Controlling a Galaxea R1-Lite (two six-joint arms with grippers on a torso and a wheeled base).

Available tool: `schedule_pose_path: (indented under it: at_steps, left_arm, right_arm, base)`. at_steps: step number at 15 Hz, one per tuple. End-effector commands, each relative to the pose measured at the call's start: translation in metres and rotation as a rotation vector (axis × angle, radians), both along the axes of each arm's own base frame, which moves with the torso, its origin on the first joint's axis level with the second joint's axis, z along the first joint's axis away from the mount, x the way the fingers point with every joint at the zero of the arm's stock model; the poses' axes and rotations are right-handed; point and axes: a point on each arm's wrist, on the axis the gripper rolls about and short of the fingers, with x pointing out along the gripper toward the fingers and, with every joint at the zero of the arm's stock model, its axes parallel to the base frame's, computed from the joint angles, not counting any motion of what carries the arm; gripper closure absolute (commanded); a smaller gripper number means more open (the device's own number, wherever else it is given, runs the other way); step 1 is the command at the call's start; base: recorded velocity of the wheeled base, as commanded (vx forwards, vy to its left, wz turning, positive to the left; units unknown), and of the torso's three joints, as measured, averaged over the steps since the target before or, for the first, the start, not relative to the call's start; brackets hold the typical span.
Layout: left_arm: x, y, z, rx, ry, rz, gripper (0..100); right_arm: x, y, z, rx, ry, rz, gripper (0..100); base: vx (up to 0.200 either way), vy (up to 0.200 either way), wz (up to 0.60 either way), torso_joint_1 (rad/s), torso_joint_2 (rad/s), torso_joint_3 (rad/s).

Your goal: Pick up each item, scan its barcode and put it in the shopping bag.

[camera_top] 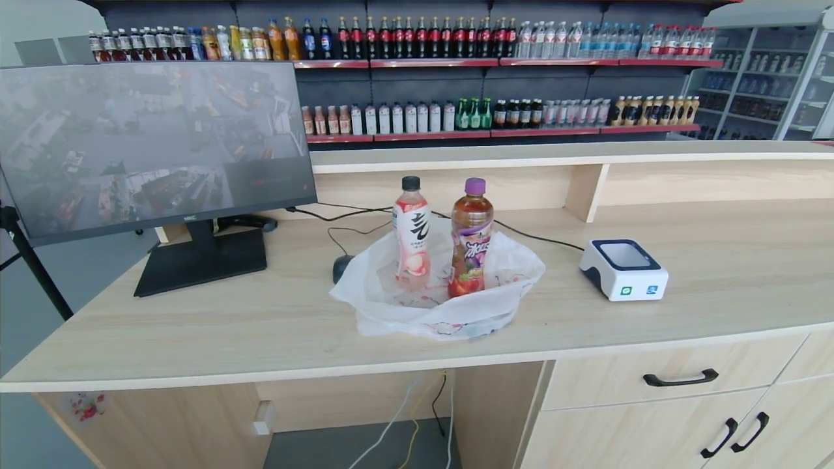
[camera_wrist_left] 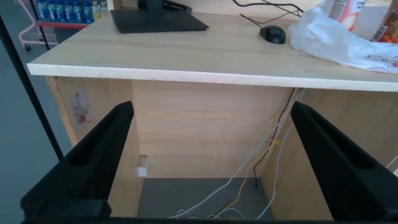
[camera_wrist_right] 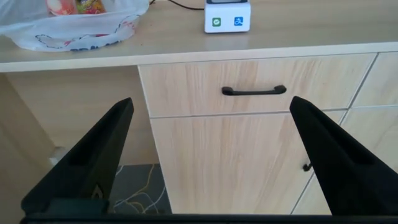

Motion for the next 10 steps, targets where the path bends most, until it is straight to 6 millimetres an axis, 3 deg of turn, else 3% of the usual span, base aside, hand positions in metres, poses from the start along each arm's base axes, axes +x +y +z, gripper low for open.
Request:
schedule_pose_path:
  at_steps: [1, 10]
  left_arm:
    - [0.0000, 0.0000, -0.0001, -0.002, 0.000, 0.002, 0]
    - [0.0000, 0.0000, -0.0001, -0.003, 0.000, 0.003, 0]
  right_arm:
    - [0.0003, 0.0000, 0.0001, 0.000, 0.003, 0.001, 0]
    - [0.0003, 0.0000, 0.0001, 0.000, 0.003, 0.001, 0]
  base:
    - [0.000, -0.200, 0.00, -0.007, 0.00, -0.002]
    - [0.000, -0.200, 0.00, 0.002, 0.00, 0.003]
